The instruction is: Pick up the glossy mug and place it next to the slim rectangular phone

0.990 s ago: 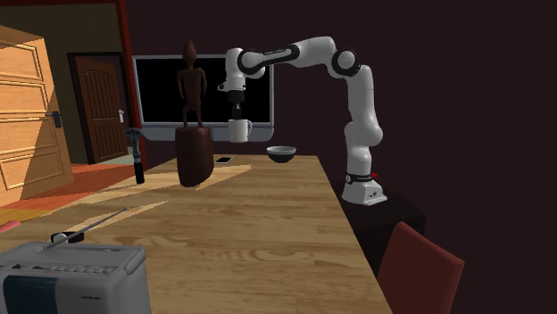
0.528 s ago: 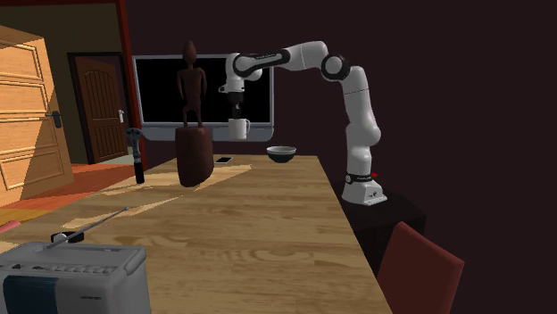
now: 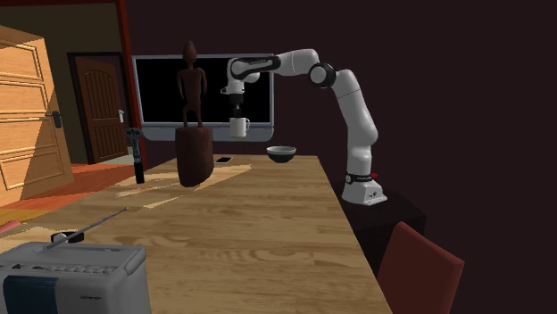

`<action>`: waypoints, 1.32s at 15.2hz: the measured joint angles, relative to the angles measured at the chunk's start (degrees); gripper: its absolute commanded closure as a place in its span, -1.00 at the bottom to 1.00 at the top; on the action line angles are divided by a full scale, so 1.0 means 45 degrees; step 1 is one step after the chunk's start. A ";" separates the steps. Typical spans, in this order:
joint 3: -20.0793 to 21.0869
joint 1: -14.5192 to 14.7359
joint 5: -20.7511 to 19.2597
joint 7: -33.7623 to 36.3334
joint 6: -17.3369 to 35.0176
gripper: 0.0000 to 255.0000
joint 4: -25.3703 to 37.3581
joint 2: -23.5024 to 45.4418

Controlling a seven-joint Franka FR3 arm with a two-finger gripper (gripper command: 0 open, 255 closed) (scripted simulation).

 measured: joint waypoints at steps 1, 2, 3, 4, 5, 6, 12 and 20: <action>-0.0045 -0.0224 0.0101 -0.0212 -0.0150 1.00 0.0549 0.0423; -0.0080 -0.0409 0.0167 -0.0384 -0.0373 1.00 0.1024 0.0702; -0.0094 -0.0502 0.0204 -0.0468 -0.0447 1.00 0.1258 0.0867; -0.0095 -0.0543 0.0230 -0.0518 -0.0381 1.00 0.1295 0.0977; -0.0094 -0.0555 0.0239 -0.0548 -0.0276 1.00 0.1230 0.1023; -0.0094 -0.0538 0.0236 -0.0565 -0.0099 1.00 0.1016 0.0990; -0.0082 -0.0485 0.0255 -0.0670 0.0894 1.00 0.0016 0.0992; -0.0045 -0.0375 0.0298 -0.0756 0.2261 1.00 -0.1342 0.1009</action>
